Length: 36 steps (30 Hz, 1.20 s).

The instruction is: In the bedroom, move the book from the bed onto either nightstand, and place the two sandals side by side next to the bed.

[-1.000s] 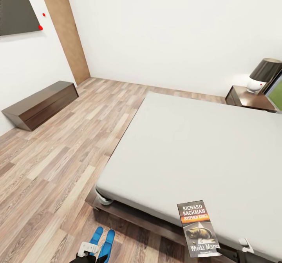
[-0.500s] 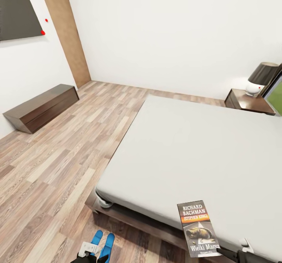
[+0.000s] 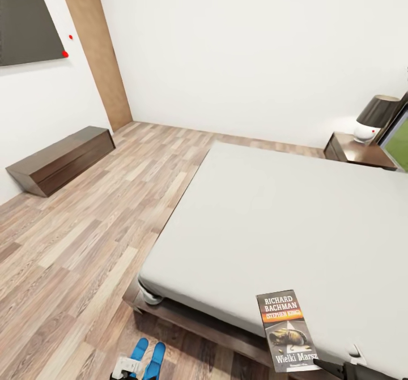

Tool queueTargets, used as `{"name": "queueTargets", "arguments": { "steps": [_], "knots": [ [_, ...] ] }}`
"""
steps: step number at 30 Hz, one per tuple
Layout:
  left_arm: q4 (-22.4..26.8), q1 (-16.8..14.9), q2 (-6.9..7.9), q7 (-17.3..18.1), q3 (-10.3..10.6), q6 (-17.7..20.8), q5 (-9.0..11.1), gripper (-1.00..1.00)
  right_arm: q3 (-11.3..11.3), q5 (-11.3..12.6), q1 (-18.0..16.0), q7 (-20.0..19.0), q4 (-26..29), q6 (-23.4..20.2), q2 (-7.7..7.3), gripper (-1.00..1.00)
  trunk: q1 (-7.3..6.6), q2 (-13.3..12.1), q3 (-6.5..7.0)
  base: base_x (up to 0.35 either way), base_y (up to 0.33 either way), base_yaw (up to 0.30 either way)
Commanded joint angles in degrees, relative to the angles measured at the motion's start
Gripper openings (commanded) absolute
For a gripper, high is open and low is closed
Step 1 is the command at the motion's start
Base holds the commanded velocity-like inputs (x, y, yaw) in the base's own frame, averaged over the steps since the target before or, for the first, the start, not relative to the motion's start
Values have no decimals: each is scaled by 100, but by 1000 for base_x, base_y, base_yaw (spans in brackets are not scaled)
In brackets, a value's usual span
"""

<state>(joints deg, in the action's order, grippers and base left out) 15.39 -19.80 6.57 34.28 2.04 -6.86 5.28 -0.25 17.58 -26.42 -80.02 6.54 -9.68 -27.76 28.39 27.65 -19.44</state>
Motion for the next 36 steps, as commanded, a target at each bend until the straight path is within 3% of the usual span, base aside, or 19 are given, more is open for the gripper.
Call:
{"name": "queueTargets", "arguments": {
  "steps": [1,10,13,17,23,36],
  "knots": [
    [-181,-2,6,19,31,-15,58,100,-1,8,-3,-16,-1,-60,-1,-100,3,8,2,0,0,0],
    [-989,2,14,17,59,-111,53,100,-9,15,-3,595,-28,-60,-1,-100,3,8,85,0,0,0],
    [-1006,2,18,17,59,-113,52,100,-7,10,-3,628,-309,53,110,-100,3,8,113,0,0,0],
    [-1011,2,13,17,100,-114,52,100,-10,11,-1,635,-636,595,328,-100,3,8,150,0,0,0],
    [-1011,2,11,17,143,-118,52,100,-9,9,-1,645,-730,807,372,-100,3,8,205,0,0,0],
    [-1010,2,11,16,147,-123,52,100,-10,16,-2,638,-741,828,377,-100,3,8,326,0,0,0]
  ]
}}
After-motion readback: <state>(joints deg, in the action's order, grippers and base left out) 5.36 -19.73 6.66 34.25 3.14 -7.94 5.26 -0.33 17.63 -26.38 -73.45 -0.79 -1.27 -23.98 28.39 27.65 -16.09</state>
